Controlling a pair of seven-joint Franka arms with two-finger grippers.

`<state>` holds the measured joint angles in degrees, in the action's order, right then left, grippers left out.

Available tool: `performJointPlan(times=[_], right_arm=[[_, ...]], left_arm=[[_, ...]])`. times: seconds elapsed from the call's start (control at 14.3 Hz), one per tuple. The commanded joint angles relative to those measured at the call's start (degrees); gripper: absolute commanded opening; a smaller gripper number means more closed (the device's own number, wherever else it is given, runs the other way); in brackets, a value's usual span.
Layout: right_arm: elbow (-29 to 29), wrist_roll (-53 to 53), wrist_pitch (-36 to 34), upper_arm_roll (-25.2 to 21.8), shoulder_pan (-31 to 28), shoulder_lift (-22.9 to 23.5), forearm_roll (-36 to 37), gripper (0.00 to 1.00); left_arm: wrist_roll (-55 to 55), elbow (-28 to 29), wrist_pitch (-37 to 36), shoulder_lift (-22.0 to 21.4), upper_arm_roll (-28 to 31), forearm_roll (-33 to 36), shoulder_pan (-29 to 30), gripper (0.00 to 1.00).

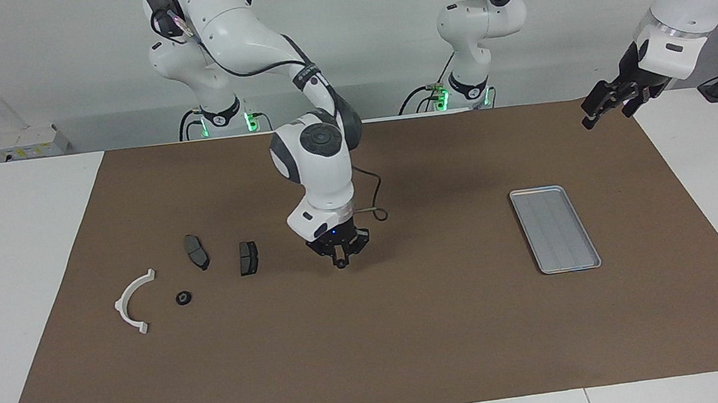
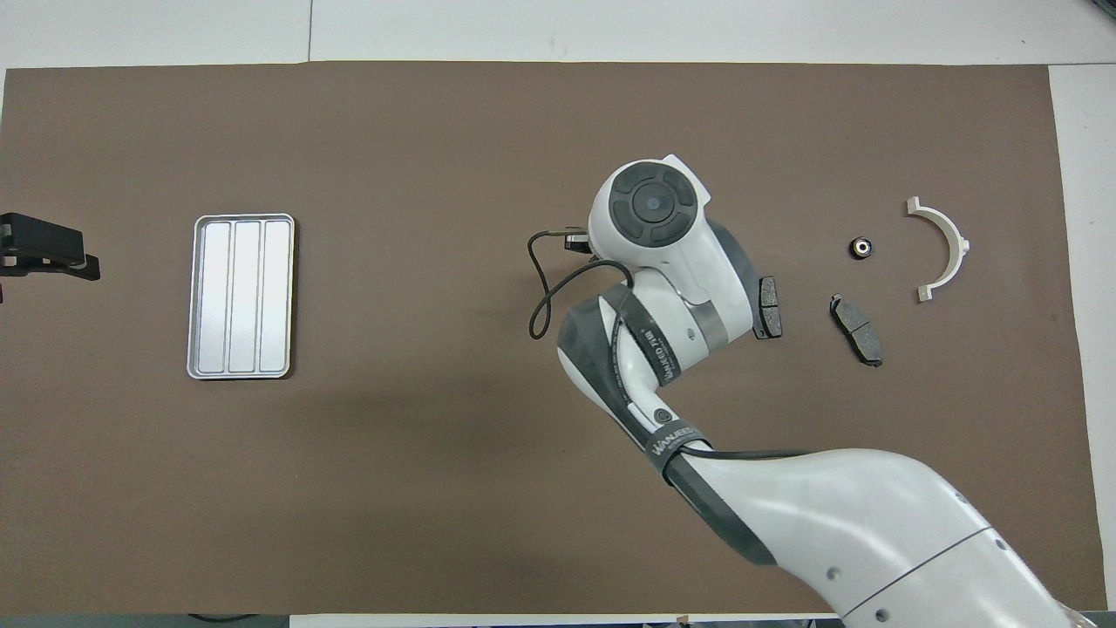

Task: Place bearing gear from tray to pile
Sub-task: 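Lower the gear beside the other gear near the white arc and open the right gripper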

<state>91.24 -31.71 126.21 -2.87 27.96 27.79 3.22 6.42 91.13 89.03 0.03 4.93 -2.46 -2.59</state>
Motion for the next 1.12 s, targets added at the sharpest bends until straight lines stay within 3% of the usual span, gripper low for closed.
performJointPlan(times=[0.0,0.49,0.84,1.05], right_arm=[[-0.2,10.5,-2.9,0.8,-6.9,-3.1,-0.4,0.01],[1.2,34.3,-5.2,1.1,-22.6,-5.1,-3.3,0.01],[7.4,40.1,-3.6,0.9,-25.7,-7.1,-5.2,0.00],[12.5,39.9,1.5,0.9,-25.5,-8.0,-5.2,0.00]], left_arm=[[-0.6,2.6,1.4,-2.0,-0.2,1.1,-0.2,1.00],[-0.6,2.8,1.8,-2.0,-0.2,1.1,-0.3,1.00],[-0.5,2.8,1.6,-2.0,-0.2,1.1,-0.3,1.00],[-0.5,2.8,1.6,-2.0,-0.2,1.1,-0.4,1.00]])
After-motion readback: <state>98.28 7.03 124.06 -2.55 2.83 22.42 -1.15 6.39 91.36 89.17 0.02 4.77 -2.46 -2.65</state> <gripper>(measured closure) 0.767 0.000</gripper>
